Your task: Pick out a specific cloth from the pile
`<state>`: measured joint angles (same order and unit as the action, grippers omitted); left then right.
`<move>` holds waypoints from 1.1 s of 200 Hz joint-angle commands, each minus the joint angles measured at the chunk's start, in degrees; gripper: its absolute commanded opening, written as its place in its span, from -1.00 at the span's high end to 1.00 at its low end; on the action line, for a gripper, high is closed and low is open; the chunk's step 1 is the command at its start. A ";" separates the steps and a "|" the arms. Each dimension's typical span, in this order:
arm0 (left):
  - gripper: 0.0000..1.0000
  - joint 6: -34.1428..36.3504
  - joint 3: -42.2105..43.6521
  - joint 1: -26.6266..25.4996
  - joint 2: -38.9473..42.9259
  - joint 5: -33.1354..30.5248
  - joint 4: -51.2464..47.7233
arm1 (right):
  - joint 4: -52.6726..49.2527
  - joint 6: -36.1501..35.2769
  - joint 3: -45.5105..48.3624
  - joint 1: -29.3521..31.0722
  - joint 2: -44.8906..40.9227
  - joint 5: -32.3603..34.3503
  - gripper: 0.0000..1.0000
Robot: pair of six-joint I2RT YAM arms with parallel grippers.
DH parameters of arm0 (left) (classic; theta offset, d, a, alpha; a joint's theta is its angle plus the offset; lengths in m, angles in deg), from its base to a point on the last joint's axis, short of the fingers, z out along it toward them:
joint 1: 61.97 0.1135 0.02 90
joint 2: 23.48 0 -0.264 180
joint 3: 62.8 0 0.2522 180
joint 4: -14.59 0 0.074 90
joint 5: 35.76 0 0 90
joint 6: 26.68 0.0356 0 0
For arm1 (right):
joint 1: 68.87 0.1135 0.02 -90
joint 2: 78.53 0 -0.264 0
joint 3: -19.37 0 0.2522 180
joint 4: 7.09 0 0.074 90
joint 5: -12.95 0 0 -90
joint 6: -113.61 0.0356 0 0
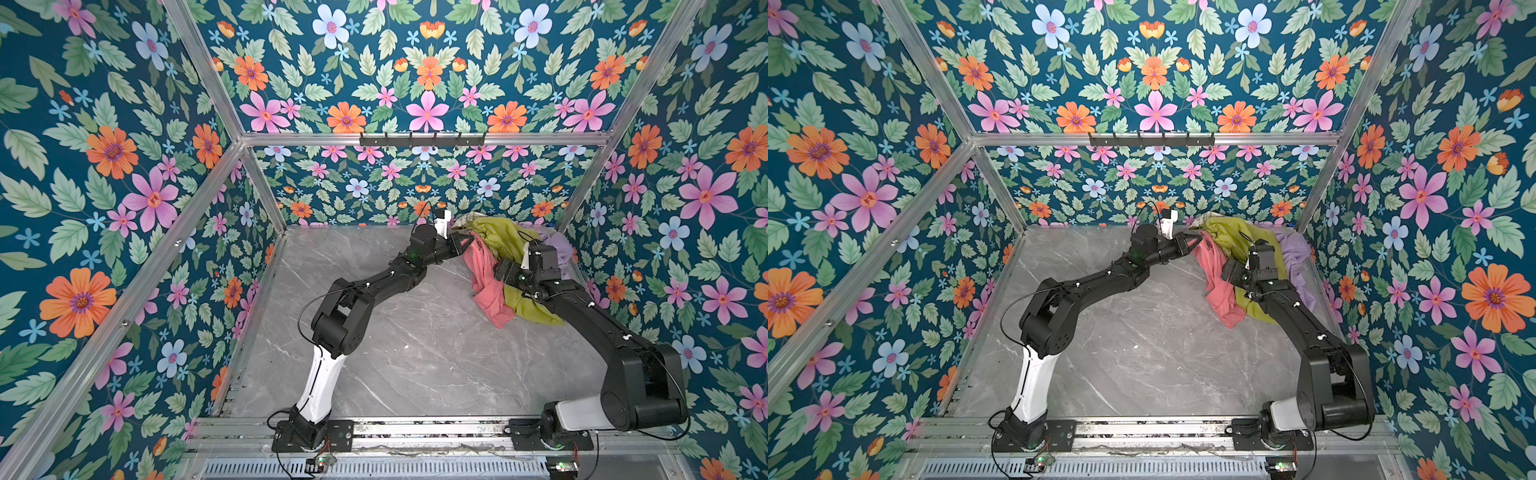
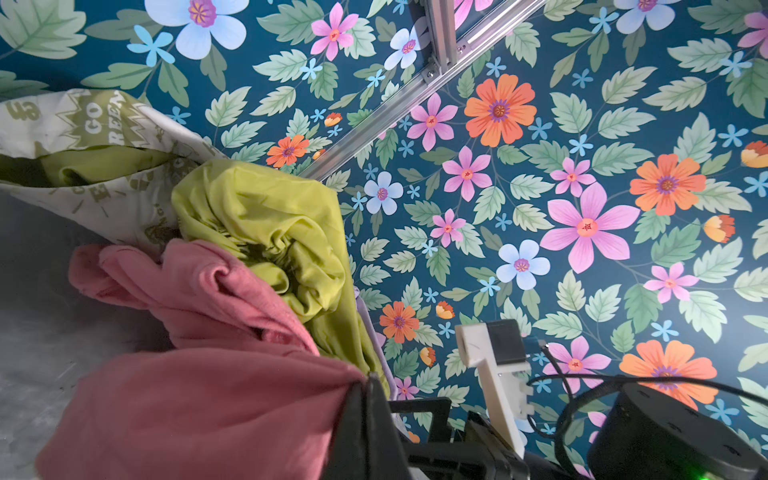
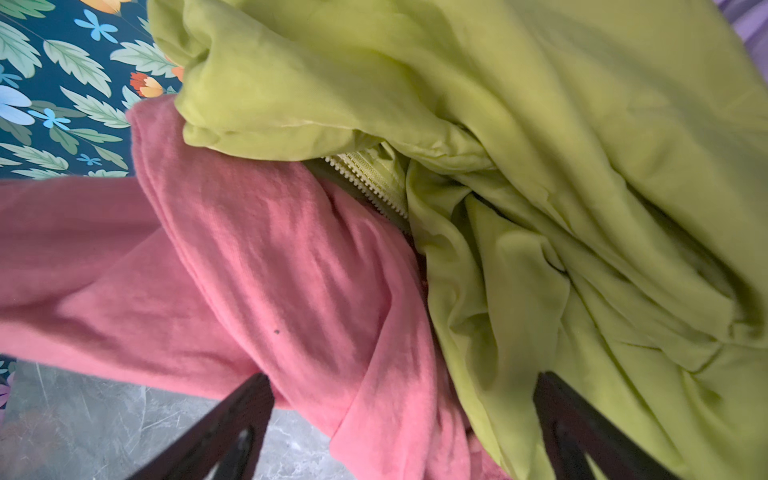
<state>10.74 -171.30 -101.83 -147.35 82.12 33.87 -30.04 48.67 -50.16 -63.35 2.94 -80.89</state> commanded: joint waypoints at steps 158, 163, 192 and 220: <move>1.00 -0.25 1.74 0.92 2.90 -0.30 6.11 | 0.01 -0.85 -0.14 0.03 -1.31 0.76 -0.99; 1.00 -0.35 1.75 0.99 3.03 -0.33 6.18 | 0.01 -0.87 -0.10 0.02 -1.38 0.76 -0.99; 1.00 -0.38 2.44 1.07 4.03 -0.32 6.66 | 0.18 -0.85 0.18 0.04 -1.74 0.78 -0.99; 1.00 -0.67 4.93 1.27 5.54 -0.64 7.81 | 0.22 -0.81 0.17 0.04 -2.02 0.85 -0.99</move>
<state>9.98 -167.70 -100.71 -143.29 81.72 36.38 -30.11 48.38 -50.03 -63.33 1.54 -80.89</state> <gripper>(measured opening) 0.050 0.994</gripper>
